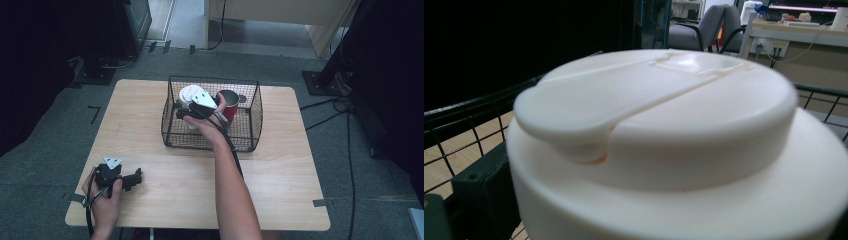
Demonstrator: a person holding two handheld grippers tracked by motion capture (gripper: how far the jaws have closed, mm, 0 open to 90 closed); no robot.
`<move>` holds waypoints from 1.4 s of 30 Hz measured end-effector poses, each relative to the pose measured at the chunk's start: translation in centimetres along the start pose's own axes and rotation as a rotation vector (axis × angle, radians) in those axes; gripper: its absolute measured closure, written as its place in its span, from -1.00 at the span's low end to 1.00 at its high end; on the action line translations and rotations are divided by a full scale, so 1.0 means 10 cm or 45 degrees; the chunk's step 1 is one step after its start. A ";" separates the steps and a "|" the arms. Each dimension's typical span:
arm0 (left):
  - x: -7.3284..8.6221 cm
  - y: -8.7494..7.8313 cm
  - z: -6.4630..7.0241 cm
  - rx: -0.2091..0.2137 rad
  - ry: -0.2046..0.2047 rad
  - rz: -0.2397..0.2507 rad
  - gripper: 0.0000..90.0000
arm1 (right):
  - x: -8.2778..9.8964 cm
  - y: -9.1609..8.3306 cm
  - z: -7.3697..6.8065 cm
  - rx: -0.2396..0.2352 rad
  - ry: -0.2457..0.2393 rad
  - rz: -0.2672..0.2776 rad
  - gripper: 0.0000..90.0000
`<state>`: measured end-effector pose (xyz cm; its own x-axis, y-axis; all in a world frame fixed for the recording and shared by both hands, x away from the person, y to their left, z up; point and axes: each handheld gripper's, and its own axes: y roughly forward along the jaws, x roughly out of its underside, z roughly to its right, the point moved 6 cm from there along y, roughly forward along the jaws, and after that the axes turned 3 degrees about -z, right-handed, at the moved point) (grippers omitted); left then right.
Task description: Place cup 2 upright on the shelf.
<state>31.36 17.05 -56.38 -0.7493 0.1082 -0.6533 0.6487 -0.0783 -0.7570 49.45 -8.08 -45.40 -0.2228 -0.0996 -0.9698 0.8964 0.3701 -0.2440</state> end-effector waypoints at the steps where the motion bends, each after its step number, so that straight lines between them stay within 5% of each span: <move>1: 0.00 0.00 0.00 0.000 0.000 0.000 -1.00 | -0.02 -0.01 0.01 -0.002 0.002 0.012 -1.00; 9: 0.00 0.00 0.00 0.000 0.000 0.000 -1.00 | -0.19 -0.11 0.08 -0.012 -0.038 0.048 -1.00; 27: 0.00 0.00 0.00 0.000 0.002 -0.001 -1.00 | -0.53 -0.53 0.24 0.019 0.022 0.143 -1.00; 42: 0.00 0.00 0.00 -0.001 -0.001 0.000 -1.00 | -0.50 -0.92 0.50 0.057 -0.005 0.138 -1.00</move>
<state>31.36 17.05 -56.38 -0.7493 0.1074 -0.6535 0.6489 -0.0779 -0.7568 44.19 -15.57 -38.31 -0.1221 -0.0652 -0.9904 0.9314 0.3373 -0.1370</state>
